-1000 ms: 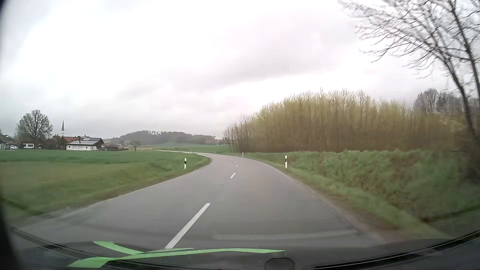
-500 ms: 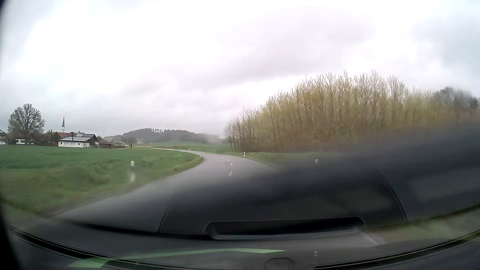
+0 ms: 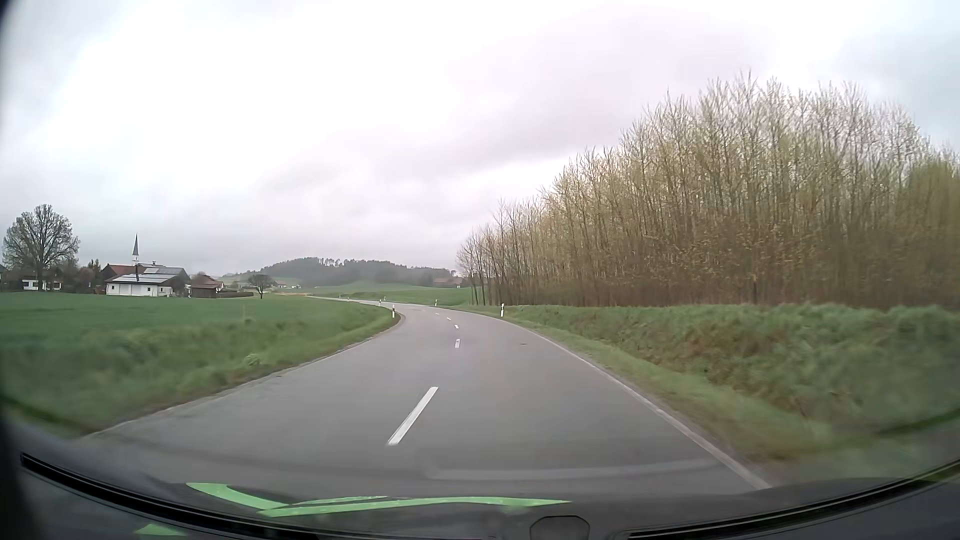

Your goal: Follow the waypoints while adhering to traffic rules and regulations

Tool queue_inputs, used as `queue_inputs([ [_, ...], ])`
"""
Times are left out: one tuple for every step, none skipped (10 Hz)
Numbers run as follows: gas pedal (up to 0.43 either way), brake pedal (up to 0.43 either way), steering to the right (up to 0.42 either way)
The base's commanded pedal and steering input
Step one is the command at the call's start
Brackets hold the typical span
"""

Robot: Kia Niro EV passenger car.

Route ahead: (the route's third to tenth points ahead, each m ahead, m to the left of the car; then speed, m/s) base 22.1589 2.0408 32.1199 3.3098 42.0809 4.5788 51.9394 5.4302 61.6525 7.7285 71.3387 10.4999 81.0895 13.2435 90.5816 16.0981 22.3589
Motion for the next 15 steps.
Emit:
queue_inputs([
  [0.087,0.000,-0.018],
  [0.087,0.000,-0.018],
  [0.087,0.000,-0.019],
  [0.059,0.000,-0.019],
  [0.047,0.000,-0.019],
  [0.047,0.000,-0.020],
  [0.047,0.000,-0.021],
  [0.059,0.000,-0.022],
  [0.067,0.000,-0.023],
  [0.079,0.000,-0.023],
  [0.087,0.000,-0.023],
  [0.098,0.000,-0.024],
  [0.098,0.000,-0.025],
  [0.110,0.000,-0.025],
  [0.110,0.000,-0.026],
])
